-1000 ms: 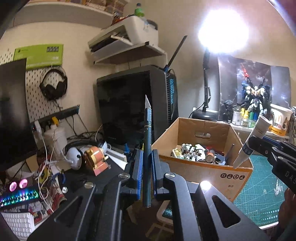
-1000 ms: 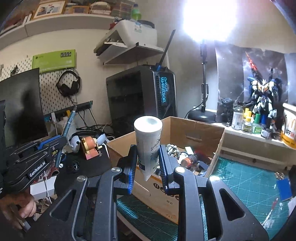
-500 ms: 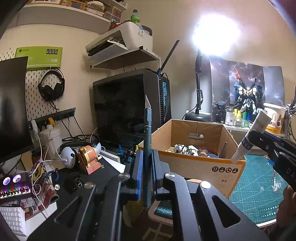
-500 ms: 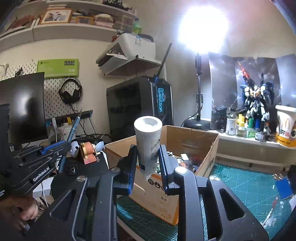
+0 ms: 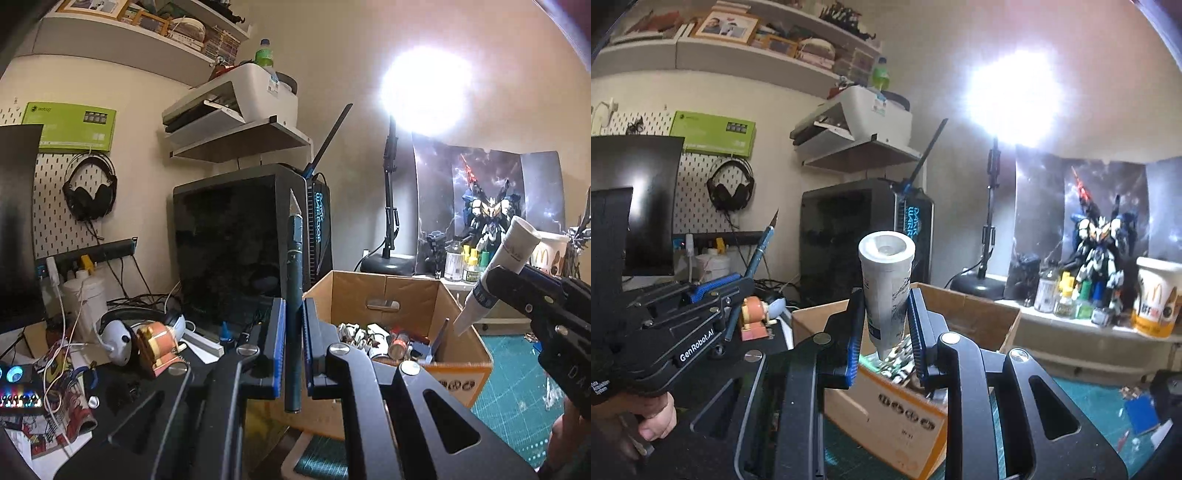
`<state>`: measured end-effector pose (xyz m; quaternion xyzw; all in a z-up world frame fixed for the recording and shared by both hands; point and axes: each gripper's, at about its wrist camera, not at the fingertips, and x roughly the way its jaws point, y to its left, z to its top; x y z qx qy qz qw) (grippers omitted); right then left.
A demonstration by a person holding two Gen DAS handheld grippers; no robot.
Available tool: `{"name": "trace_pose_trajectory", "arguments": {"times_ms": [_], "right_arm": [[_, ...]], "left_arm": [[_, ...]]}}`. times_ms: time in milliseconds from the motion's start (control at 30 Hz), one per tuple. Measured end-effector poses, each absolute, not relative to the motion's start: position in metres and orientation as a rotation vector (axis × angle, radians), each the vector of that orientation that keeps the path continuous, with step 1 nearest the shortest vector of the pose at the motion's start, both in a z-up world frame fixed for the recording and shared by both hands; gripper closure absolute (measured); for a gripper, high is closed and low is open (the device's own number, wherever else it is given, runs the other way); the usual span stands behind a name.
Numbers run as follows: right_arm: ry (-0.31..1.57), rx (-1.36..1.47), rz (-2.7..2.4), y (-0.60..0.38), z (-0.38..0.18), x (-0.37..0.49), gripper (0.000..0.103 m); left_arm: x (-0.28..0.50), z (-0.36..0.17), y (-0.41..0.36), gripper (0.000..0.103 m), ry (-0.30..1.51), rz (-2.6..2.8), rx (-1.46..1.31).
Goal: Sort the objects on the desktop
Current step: 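Carry the white tube and craft knife over the open box with both grippers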
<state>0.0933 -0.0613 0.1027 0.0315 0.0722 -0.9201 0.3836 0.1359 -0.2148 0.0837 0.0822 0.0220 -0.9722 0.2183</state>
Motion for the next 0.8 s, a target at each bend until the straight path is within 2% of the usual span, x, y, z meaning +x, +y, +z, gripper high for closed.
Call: {"name": "trace_pose_trajectory", "arguments": {"times_ms": [433, 800], "right_arm": [[0.235, 0.168, -2.393, -0.079, 0.149, 0.039, 0.081], [0.249, 0.265, -2.313, -0.070, 0.194, -0.019, 0.081]], "left_arm": [[0.083, 0.120, -0.220, 0.094, 0.025, -2.723, 0.323], [0.036, 0.159, -0.218, 0.094, -0.152, -2.760, 0.422]]}}
